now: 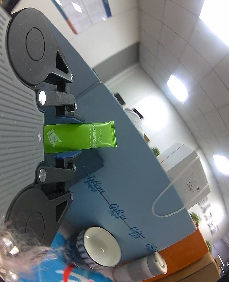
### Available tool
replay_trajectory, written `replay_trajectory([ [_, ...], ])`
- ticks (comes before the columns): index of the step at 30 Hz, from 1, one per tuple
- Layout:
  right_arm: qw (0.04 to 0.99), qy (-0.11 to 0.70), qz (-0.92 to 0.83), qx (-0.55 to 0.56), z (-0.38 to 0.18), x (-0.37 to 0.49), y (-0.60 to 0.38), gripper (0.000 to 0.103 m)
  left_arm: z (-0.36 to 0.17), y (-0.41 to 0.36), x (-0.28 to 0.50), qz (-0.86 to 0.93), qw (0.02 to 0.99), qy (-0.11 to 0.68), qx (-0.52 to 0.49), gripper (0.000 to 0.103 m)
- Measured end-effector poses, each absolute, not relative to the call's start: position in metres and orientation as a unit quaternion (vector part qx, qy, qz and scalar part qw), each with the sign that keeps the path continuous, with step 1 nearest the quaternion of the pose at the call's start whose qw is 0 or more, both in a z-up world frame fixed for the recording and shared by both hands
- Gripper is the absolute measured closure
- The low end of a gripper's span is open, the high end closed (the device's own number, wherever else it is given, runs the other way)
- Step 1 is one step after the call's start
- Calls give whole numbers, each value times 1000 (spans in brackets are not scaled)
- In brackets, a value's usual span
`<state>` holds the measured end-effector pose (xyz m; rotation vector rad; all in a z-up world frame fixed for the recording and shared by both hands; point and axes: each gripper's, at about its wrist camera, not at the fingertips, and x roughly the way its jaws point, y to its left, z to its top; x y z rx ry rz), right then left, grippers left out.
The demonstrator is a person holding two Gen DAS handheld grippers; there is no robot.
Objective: Organize rigid objects
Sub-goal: 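Carry the green tube with the right tool over the blue box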
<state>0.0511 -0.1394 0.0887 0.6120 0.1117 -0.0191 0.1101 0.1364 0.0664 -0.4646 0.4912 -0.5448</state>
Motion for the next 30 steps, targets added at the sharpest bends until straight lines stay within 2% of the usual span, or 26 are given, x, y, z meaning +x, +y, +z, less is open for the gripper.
replay_trajectory([
  [4,962,24,-41,270,67,70,-108,72,63,146,112,-260,908,238,-228,0],
  [10,989,-37,-90,112,45,72,-69,72,63,145,114,-278,902,232,-234,0],
  [18,996,-8,-36,-76,27,68,-52,72,65,150,108,-292,898,227,-239,0],
  [25,991,69,56,-100,35,61,-63,71,64,155,111,-293,894,230,-250,0],
  [30,985,115,111,-61,52,66,-80,70,63,155,112,-294,892,232,-251,0],
])
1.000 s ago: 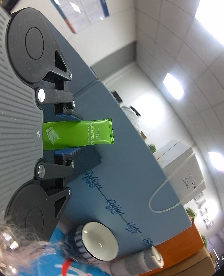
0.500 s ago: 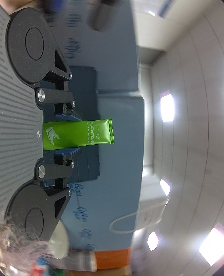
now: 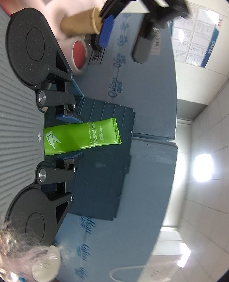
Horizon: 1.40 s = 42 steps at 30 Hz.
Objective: Organize rigid objects
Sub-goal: 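Carry the green tube with the right tool over the blue box, then lower the green tube into the box and open the right tool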
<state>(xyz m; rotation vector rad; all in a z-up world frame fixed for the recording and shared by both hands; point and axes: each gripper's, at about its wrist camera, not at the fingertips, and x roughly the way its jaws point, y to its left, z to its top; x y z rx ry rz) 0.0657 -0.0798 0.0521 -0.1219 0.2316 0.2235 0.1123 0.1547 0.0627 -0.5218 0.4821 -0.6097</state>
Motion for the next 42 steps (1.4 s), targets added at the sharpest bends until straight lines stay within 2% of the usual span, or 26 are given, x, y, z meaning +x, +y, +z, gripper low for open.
replay_trajectory([
  [5,977,153,151,14,65,70,-101,68,62,156,112,-298,890,232,-254,0],
  [9,977,162,116,76,70,68,-115,70,62,155,113,-298,890,234,-254,0],
  [18,975,131,46,172,82,53,-126,72,63,154,112,-299,890,234,-253,0],
  [25,909,68,18,411,59,58,-136,72,64,156,110,-302,889,229,-255,0],
  [30,899,63,-30,433,31,64,-115,71,64,156,110,-305,888,230,-257,0],
  [33,912,29,-44,407,28,60,-101,71,64,156,110,-306,887,230,-257,0],
  [42,933,22,-37,356,23,66,-78,71,65,156,109,-308,887,228,-257,0],
])
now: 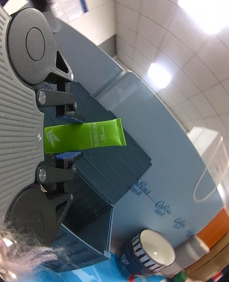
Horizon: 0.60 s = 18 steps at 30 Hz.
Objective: Organize rigid objects
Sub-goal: 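Lower the green tube into the box and open the right tool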
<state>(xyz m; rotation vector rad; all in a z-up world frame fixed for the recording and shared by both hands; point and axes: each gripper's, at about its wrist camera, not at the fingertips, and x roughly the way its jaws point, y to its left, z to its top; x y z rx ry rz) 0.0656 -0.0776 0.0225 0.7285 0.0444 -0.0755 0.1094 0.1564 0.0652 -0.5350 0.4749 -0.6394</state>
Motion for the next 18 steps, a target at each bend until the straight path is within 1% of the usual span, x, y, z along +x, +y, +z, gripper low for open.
replay_trajectory([
  [6,951,62,-51,298,29,62,-73,71,65,157,110,-309,886,229,-260,0],
  [11,961,120,-59,244,40,56,-79,71,65,157,109,-311,885,230,-261,0],
  [13,965,131,-61,220,45,49,-81,64,65,157,109,-311,885,230,-261,0],
  [14,969,129,-65,201,48,45,-81,55,65,157,110,-311,884,230,-262,0],
  [15,973,119,-72,185,50,40,-81,51,65,157,110,-311,884,230,-262,0],
  [18,982,95,-75,142,58,35,-82,44,65,156,110,-311,884,230,-260,0],
])
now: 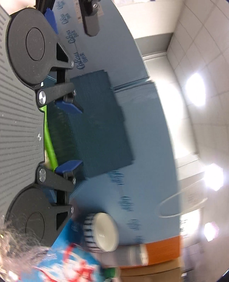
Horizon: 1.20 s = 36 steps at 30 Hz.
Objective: Organize rigid objects
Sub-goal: 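Lower the green tube into the box and open the right tool, then move the right tool back to the green-capped jar on the mat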
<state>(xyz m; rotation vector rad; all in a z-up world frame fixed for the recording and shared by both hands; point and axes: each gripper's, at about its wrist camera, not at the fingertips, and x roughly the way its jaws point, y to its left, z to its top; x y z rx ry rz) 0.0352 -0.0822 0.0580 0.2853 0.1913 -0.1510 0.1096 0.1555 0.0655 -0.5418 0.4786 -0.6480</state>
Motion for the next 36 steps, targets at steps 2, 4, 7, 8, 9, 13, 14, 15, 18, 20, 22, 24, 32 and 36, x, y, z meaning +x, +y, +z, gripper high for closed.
replay_trajectory([
  [2,985,94,-70,130,62,38,-84,42,65,154,109,-313,885,231,-258,0],
  [4,985,110,-55,124,63,45,-86,42,65,153,109,-313,885,232,-255,0],
  [7,982,134,-42,125,62,51,-84,41,65,152,110,-311,886,235,-251,0],
  [8,981,145,-38,125,61,52,-83,39,64,151,111,-311,885,237,-252,0],
  [9,980,155,-33,123,60,53,-82,38,64,150,111,-311,885,238,-251,0],
  [13,973,206,-26,98,56,63,-76,34,64,147,112,-308,888,243,-241,0],
  [14,971,218,-23,94,55,66,-76,31,64,146,112,-308,888,243,-238,0],
  [15,970,225,-22,90,55,68,-76,30,64,145,112,-309,889,243,-237,0],
  [18,969,229,-24,85,56,67,-78,24,63,145,113,-310,888,244,-235,0],
  [20,969,231,-23,84,57,65,-80,23,63,144,114,-307,889,246,-233,0],
  [22,969,227,-27,94,59,61,-86,22,64,143,113,-306,890,246,-230,0],
  [24,970,220,-30,103,61,56,-91,20,64,141,113,-307,891,245,-229,0],
  [32,975,190,-20,118,55,17,-103,17,65,118,107,-304,901,244,-191,0],
  [36,976,185,-9,117,48,-7,-112,16,69,107,99,-313,904,234,-176,0],
])
